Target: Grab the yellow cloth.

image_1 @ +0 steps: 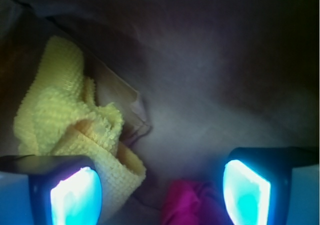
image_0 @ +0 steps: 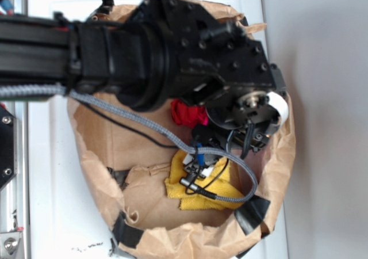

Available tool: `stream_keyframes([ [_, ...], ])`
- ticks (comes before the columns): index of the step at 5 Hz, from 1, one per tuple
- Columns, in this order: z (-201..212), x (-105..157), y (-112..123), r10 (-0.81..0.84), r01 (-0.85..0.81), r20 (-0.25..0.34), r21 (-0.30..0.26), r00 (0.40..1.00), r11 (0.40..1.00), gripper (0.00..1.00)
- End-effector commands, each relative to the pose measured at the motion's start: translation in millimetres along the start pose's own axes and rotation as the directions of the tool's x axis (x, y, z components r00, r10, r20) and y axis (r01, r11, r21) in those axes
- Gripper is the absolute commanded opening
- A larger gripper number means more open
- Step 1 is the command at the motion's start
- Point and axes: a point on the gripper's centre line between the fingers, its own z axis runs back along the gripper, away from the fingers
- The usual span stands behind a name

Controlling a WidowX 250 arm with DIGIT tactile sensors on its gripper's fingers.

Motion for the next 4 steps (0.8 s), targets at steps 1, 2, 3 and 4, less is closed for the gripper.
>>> stream_keyframes([
  [1, 49, 9, -27, -0.089, 0.090, 0.064, -0.008, 0.994, 0.996, 1.00],
  [2, 44, 9, -41, -0.102, 0.103, 0.059, -0.009, 0.993, 0.995, 1.00],
  [3, 28, 9, -53, -0.102, 0.102, 0.046, -0.015, 0.994, 0.995, 1.00],
  [4, 5, 9, -64, -0.096, 0.097, 0.025, -0.010, 0.995, 0.995, 1.00],
])
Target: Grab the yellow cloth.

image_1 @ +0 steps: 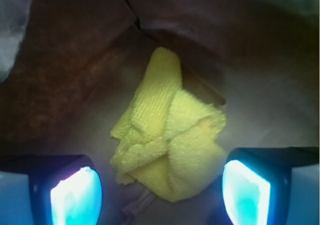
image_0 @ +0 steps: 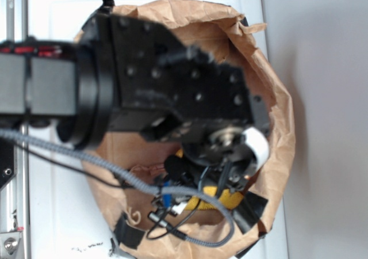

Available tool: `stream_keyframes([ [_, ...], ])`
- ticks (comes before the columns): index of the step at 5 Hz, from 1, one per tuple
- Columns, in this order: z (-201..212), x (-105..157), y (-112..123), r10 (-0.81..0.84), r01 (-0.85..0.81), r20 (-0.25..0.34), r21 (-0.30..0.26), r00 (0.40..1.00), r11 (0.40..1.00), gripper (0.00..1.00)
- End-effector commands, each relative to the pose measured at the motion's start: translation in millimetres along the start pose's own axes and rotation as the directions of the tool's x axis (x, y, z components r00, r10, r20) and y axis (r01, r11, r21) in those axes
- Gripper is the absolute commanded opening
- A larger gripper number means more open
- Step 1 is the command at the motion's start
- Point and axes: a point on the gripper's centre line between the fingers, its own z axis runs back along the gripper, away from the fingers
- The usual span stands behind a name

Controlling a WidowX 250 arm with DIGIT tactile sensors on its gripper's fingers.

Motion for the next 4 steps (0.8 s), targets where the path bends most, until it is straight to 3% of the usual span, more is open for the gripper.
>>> stream_keyframes([
  [1, -34, 7, -16, -0.030, 0.030, -0.010, 0.078, 1.000, 0.997, 1.00],
  [2, -47, 6, -10, 0.004, -0.002, -0.017, 0.105, 1.000, 0.994, 1.00],
  [3, -45, 7, -5, 0.031, -0.031, -0.003, 0.112, 1.000, 0.993, 0.00],
  [4, -29, 10, 2, 0.078, -0.080, 0.022, 0.108, 0.997, 0.991, 0.00],
])
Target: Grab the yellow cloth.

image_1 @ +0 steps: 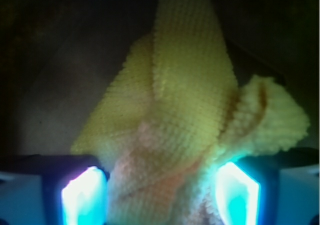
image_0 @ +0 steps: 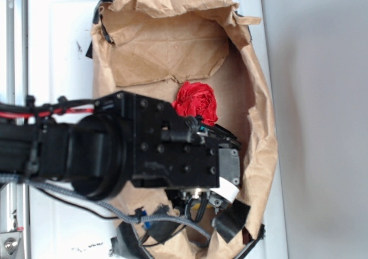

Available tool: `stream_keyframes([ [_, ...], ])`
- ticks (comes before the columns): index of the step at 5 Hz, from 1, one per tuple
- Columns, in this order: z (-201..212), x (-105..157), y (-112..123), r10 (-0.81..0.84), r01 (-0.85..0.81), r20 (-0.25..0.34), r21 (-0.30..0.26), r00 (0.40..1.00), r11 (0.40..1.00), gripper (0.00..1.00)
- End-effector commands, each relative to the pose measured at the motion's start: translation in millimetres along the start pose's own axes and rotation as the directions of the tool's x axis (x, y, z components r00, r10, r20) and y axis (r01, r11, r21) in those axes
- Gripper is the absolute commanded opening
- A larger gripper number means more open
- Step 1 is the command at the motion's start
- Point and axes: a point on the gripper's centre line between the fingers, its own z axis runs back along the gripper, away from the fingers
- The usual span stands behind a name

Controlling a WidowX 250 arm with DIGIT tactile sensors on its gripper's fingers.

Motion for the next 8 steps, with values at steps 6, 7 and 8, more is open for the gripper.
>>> stream_keyframes([
  [6, 144, -6, 54, 0.550, -0.528, -0.036, 0.233, 0.834, 0.816, 0.00],
  [7, 148, -15, 44, 0.502, -0.492, 0.001, 0.203, 0.865, 0.847, 0.00],
  [8, 154, -27, 39, 0.464, -0.462, 0.035, 0.182, 0.885, 0.868, 0.00],
])
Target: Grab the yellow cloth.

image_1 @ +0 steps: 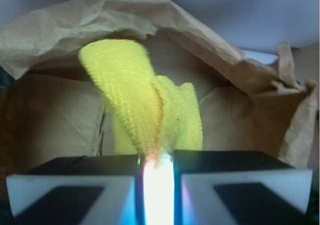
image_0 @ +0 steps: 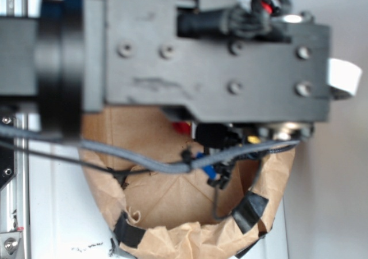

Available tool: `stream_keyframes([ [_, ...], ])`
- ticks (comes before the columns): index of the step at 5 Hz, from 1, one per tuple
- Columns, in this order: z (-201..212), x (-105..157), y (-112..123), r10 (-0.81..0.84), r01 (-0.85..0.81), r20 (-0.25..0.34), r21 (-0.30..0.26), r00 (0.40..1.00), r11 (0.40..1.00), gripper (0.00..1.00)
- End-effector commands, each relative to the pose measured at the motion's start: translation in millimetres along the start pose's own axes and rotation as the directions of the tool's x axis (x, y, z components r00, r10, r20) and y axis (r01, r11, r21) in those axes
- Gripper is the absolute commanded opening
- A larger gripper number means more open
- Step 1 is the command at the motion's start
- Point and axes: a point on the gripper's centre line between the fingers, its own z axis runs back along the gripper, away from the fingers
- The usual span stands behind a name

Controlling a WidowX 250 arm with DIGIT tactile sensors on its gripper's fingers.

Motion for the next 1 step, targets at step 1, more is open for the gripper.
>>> stream_keyframes([
  [1, 25.2, -17.5, 3.6, -0.046, 0.051, 0.132, -0.035, 0.990, 0.998, 0.00],
])
